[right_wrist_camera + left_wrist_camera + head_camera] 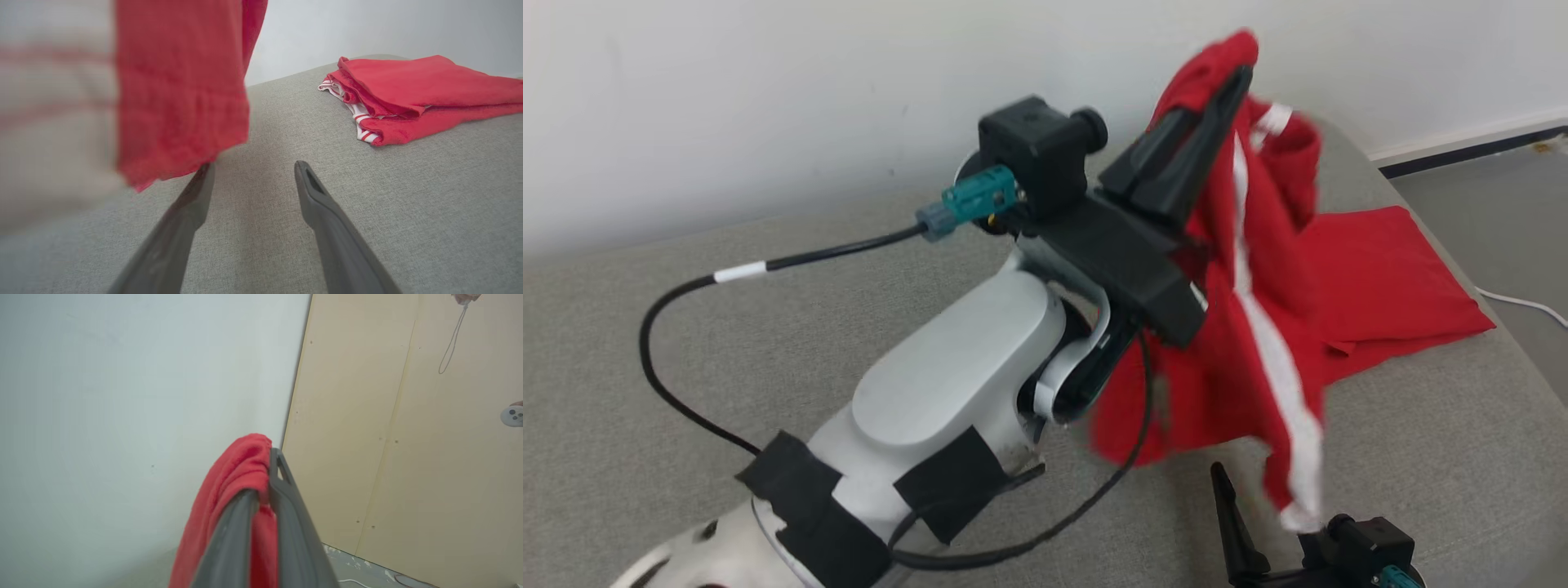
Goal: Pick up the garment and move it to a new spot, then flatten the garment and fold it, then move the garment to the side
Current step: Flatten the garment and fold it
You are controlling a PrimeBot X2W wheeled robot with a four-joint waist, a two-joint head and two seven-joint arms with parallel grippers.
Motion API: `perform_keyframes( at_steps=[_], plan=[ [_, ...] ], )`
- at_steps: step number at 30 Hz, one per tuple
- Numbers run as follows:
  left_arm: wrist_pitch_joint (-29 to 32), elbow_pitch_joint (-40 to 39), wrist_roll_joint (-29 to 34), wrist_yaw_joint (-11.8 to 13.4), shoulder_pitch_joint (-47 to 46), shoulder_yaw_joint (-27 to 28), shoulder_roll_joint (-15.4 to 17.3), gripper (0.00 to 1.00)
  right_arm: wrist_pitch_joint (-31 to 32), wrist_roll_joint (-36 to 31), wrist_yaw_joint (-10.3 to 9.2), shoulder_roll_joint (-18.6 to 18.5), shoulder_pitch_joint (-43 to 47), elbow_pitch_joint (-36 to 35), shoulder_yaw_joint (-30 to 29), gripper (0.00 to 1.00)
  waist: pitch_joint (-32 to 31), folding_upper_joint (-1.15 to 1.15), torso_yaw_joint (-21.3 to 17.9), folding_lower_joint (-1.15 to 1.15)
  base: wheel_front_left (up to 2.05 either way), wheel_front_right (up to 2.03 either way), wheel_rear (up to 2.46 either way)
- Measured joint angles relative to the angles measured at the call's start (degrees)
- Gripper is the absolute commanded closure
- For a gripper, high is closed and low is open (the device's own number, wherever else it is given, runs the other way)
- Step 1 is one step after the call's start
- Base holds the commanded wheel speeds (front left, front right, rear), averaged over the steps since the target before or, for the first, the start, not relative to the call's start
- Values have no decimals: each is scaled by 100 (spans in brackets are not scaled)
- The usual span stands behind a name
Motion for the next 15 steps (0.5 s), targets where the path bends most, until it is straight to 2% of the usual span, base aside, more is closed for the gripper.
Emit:
perform_keyframes(
  at_steps=[4, 8, 12, 15],
  plan=[
    [-225, 126, -466, 347, -119, 42, -8, 100, -31, 15, 0, 0, -1, 16, -31, 0, 28, 0, -5, 0, 0, 0, 0],
    [-275, 652, -638, 677, 349, 25, -3, 100, -48, 15, 0, 0, -1, -7, -126, 0, 64, 0, 105, 0, 0, 0, 0],
    [-298, 1240, -770, 794, 1113, 151, 42, 100, -56, -21, 0, 0, 5, -43, -196, 0, 109, 0, 295, 1, 0, 0, 0],
    [-301, 1506, -862, 802, 1674, 409, 214, 100, -68, -47, 0, 0, 5, -71, -219, 0, 141, 0, 460, 0, 0, 0, 0]
  ],
)
